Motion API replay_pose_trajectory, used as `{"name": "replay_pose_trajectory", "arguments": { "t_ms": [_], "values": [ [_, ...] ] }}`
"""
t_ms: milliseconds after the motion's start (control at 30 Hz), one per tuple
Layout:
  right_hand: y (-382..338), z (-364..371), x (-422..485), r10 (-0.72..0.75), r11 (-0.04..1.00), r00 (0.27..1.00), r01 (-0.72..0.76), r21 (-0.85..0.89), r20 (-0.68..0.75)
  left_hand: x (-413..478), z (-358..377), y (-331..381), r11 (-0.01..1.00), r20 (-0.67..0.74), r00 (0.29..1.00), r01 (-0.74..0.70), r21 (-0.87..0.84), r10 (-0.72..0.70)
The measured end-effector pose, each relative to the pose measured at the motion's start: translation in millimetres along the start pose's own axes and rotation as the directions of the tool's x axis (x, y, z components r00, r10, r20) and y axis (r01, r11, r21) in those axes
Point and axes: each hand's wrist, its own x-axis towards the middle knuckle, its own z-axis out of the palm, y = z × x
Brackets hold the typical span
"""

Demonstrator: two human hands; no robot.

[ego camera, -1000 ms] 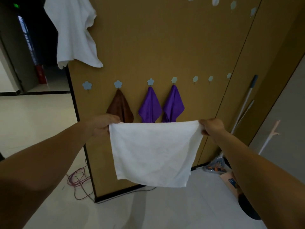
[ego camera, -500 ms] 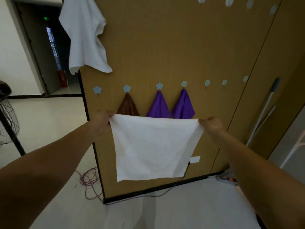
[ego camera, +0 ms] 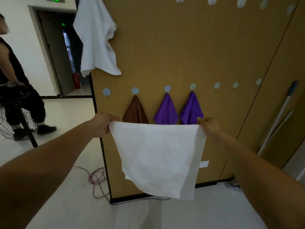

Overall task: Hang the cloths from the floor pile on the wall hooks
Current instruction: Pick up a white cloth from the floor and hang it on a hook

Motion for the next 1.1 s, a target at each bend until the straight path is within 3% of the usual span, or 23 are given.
{"name": "replay_pose_trajectory", "arguments": {
  "t_ms": [100, 167, 267, 367, 433, 533, 633, 733, 867, 1000, 1100],
  "values": [
    [-0.1, 0.7, -3.6, -0.037, 0.987, 0.999, 0.033, 0.156, 0.020, 4.9, -6.7, -2.9, 0.986, 0.006, 0.999, 0.052, 0.157, -0.054],
    [0.9, -0.6, -8.9, -0.061, 0.965, 0.991, 0.028, 0.262, 0.118, 7.0, -7.5, -5.3, 0.973, -0.019, 0.998, 0.069, 0.222, -0.066],
    [5.5, -3.1, -9.5, -0.071, 0.981, 0.960, 0.018, 0.196, 0.271, 7.9, -10.1, -8.5, 0.963, 0.030, 0.999, 0.027, 0.266, -0.037],
    [12.6, 0.5, -2.8, -0.058, 0.998, 0.979, 0.053, 0.029, 0.197, 8.2, -15.2, -8.6, 0.942, 0.247, 0.967, -0.018, 0.334, -0.069],
    [14.8, 3.2, 0.9, -0.071, 0.997, 0.991, 0.075, -0.032, 0.112, 4.5, -14.4, -7.8, 0.864, 0.355, 0.926, -0.069, 0.498, -0.131],
    [11.0, 7.8, 5.8, -0.103, 0.995, 0.993, 0.103, 0.012, 0.052, 7.1, -8.1, -12.4, 0.731, 0.309, 0.949, -0.161, 0.663, -0.071],
    [3.8, 17.4, 5.6, -0.148, 0.975, 0.989, 0.147, 0.170, -0.003, 15.1, -0.4, -18.6, 0.765, 0.250, 0.964, -0.228, 0.602, 0.091],
    [-6.4, 30.8, 0.3, -0.135, 0.913, 0.988, 0.154, 0.378, -0.076, 15.7, 7.2, -21.7, 0.857, 0.242, 0.949, -0.292, 0.424, 0.203],
    [-26.9, 54.6, -4.0, -0.083, 0.897, 0.988, 0.129, 0.423, -0.127, 18.0, 4.7, -21.6, 0.910, 0.131, 0.936, -0.349, 0.224, 0.327],
    [-55.2, 82.9, -12.7, -0.106, 0.919, 0.992, 0.073, 0.387, 0.063, 22.6, 5.5, -25.7, 0.899, 0.058, 0.918, -0.397, 0.186, 0.393],
    [-71.8, 96.1, -21.3, -0.233, 0.919, 0.923, 0.106, 0.381, 0.305, 27.7, 1.9, -25.1, 0.916, 0.097, 0.930, -0.365, 0.167, 0.353]
  ]
}}
